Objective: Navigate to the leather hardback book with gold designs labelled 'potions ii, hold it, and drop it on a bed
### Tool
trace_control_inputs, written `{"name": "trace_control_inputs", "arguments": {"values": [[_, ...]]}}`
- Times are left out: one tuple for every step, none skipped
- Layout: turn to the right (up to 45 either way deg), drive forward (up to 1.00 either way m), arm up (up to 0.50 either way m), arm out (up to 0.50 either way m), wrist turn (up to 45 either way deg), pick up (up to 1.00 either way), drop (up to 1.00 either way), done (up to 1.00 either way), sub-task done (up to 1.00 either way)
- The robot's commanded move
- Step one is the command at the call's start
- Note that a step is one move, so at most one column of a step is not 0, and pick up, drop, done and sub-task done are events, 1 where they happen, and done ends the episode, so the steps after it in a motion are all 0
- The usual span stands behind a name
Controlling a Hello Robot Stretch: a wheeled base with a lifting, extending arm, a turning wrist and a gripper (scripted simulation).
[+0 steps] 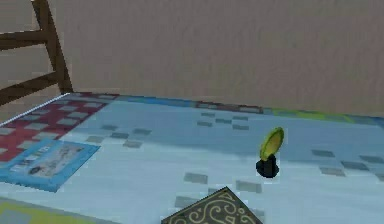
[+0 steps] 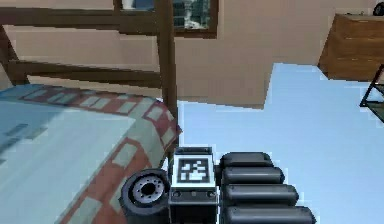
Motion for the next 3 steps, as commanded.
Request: {"name": "trace_control_inputs", "arguments": {"values": [[-45.0,0.00,0.00,0.00,0.0,0.00,0.00,0.00,0.00],[-45.0,0.00,0.00,0.00,0.0,0.00,0.00,0.00,0.00],[-21.0,0.00,0.00,0.00,0.0,0.00,0.00,0.00,0.00]]}}
